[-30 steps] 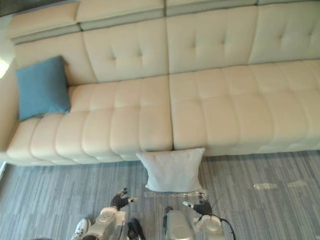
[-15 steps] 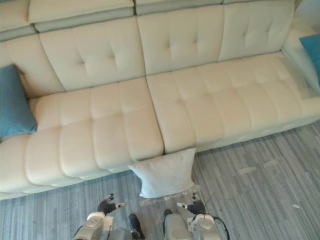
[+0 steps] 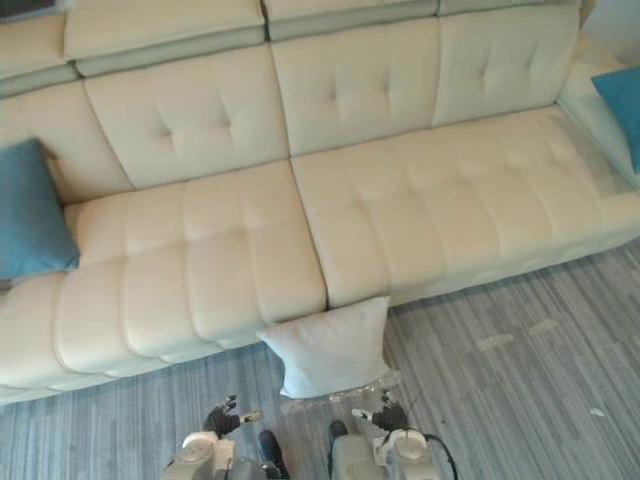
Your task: Pick up cushions and gather them together orderly.
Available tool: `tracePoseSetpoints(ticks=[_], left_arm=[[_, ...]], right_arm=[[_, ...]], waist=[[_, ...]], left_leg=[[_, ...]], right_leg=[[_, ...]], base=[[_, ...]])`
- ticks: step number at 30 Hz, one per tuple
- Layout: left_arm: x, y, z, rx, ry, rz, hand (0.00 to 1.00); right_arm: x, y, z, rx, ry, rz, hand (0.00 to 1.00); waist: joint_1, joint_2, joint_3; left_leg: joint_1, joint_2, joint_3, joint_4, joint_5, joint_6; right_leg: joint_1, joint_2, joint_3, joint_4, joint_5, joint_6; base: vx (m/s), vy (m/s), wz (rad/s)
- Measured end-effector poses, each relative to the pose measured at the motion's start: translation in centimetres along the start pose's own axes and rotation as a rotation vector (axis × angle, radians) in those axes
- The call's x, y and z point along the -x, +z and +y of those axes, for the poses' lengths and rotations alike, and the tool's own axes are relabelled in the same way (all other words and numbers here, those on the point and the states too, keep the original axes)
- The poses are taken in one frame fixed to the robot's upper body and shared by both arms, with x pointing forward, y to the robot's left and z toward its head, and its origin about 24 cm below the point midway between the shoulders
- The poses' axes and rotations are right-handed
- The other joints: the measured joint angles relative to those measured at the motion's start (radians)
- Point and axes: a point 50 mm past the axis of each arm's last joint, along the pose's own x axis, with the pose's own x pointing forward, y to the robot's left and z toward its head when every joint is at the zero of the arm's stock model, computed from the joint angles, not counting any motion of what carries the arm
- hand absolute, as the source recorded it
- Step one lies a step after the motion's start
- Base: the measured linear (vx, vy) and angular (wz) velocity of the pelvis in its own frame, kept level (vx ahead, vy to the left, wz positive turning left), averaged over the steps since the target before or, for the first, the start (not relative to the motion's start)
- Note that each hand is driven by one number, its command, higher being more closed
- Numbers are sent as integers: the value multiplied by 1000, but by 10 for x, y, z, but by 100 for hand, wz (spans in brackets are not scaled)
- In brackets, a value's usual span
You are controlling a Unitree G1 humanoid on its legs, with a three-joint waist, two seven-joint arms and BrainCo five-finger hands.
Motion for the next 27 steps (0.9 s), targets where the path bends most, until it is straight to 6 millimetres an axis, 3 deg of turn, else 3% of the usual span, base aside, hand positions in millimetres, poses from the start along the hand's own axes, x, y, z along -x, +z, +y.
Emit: tracePoseSetpoints(ticks=[8,16,17,27], left_arm=[[3,-7,-2,4,-8,19,0],[3,-12,-1,-16,-8,39,0],[4,-15,-1,-18,-8,49,0],[4,-16,3,-1,8,55,0]], right_arm=[[3,-9,-3,-23,-17,27,0],[5,-16,-1,-40,-17,45,0],[7,-20,10,-44,19,63,0],[8,-25,10,-56,14,81,0]], waist=[[20,2,-14],[21,-12,-45],[24,-31,-62],[30,-34,-70]], left_leg=[[31,5,-22,-34,5,4],[36,5,-21,-37,5,-1],[68,7,-20,-33,-11,-11],[76,17,-21,-33,-20,-3]], right_leg=[[18,8,-17,-11,7,6],[12,7,-20,-1,3,7],[34,6,-25,12,-23,0],[72,16,-39,-45,-6,-9]], base=[[-107,-15,6],[24,-14,-2],[0,0,0],[11,-6,3]])
